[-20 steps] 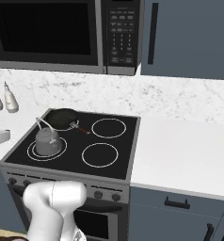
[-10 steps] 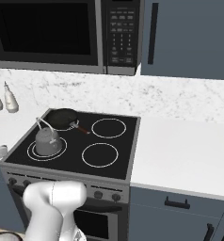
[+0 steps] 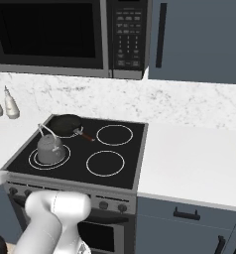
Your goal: Pick the kettle from the counter and place it on a stove burner. Then turn the burner on.
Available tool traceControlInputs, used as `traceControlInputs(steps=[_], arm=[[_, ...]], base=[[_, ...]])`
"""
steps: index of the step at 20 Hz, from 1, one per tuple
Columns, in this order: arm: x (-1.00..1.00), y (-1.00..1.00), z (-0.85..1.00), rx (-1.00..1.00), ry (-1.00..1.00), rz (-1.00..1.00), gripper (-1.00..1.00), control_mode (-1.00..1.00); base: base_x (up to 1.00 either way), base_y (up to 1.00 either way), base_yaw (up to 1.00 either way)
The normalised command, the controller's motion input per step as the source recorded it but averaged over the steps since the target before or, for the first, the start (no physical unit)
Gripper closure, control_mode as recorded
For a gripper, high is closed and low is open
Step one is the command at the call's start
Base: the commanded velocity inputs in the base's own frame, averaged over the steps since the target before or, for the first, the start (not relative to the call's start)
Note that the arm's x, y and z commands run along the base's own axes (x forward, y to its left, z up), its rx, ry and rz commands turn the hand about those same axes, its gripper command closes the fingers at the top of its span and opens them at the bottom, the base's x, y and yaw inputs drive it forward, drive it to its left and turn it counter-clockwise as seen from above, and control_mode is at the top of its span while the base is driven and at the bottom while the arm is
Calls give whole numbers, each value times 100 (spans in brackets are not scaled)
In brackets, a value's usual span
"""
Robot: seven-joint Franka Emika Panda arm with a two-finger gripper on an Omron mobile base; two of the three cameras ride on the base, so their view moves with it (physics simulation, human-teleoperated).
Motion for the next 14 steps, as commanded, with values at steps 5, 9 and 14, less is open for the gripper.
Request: traceControlInputs(steps=[5,9,14], arm=[[17,16,-67,0,0,0,-100,-100],[1,0,-50,0,0,0,-100,-100],[0,0,-44,0,-1,-2,-100,-100]], base=[[0,0,0],[0,0,0],[0,0,0]])
